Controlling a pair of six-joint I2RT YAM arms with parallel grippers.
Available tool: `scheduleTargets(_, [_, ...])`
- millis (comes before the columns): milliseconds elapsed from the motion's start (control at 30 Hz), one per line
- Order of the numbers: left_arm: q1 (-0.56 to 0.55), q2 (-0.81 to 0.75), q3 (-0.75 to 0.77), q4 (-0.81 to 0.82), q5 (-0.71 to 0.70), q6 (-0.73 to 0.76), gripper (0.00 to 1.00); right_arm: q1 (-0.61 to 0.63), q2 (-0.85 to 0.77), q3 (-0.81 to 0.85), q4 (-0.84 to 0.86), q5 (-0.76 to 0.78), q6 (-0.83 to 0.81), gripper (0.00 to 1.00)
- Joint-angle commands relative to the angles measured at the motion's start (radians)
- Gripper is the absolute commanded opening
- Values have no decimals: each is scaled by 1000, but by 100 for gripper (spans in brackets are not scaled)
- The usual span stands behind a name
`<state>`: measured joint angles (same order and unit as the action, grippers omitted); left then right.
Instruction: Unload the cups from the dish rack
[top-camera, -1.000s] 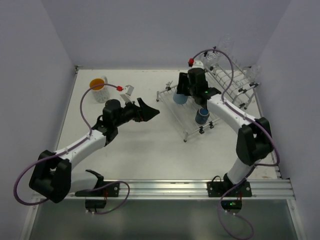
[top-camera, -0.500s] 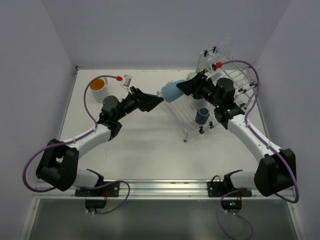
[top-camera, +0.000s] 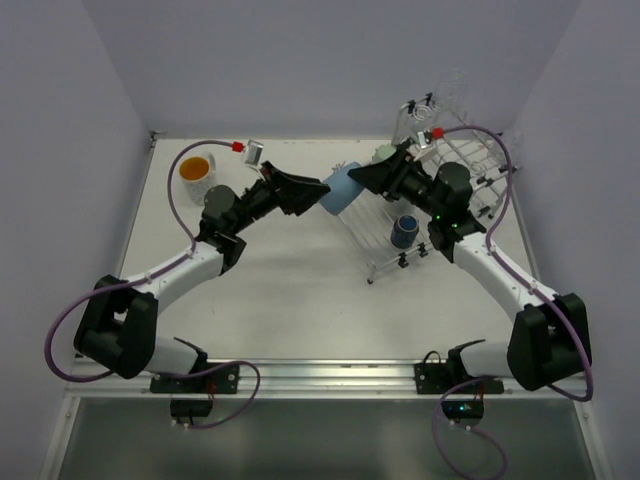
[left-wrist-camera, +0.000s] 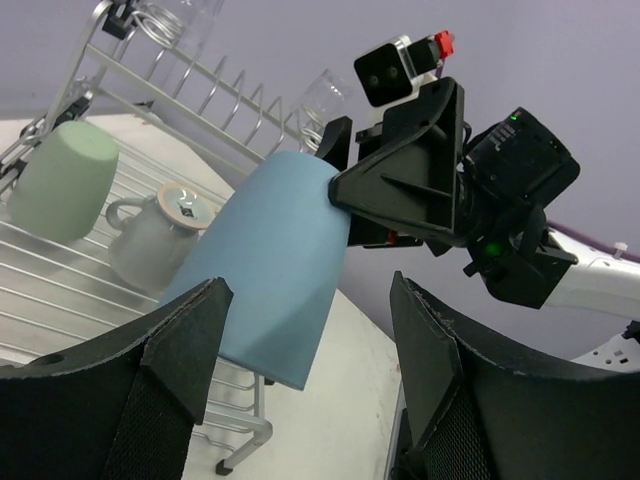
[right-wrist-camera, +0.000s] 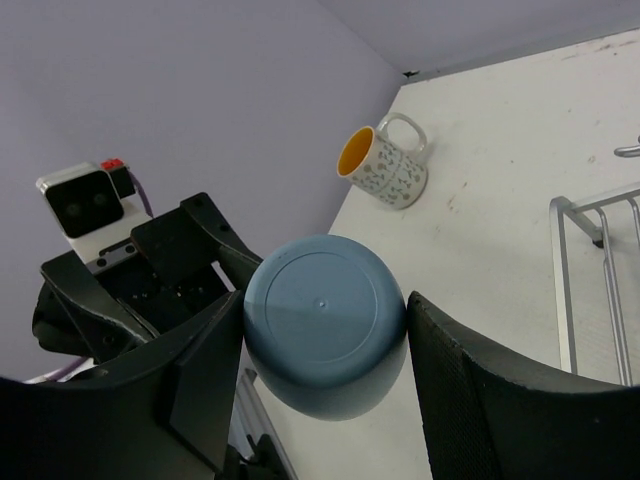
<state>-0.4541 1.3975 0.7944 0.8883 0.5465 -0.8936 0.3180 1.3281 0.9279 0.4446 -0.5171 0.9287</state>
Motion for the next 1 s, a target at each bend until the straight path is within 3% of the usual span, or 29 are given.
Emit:
scheduleTargets(0, [-8, -31, -4, -51, -16, 54, 72, -10, -53, -12, 105, 31, 24, 29])
scheduleTargets(200, [-11, -45, -3, -89, -23, 59, 80, -11, -96, -41, 141, 52, 21, 28])
scheduleTargets(567, [-11, 23, 0, -26, 105, -66, 81, -17, -78, -60, 195, 65, 68, 27])
scheduleTargets(667, [-15, 50, 2, 50, 130, -125, 78, -19, -41, -58, 255, 10, 122, 27])
scheduleTargets(867, [-21, 95, 26, 150, 115, -183, 58, -17, 2, -81, 316, -17, 160, 27])
scheduleTargets(900, [-24, 101, 40, 156, 112, -185, 51, -16, 3, -87, 321, -21, 162, 27])
scheduleTargets(967, [-29, 118, 51, 170, 109, -195, 48, -16, 13, -93, 325, -26, 168, 27])
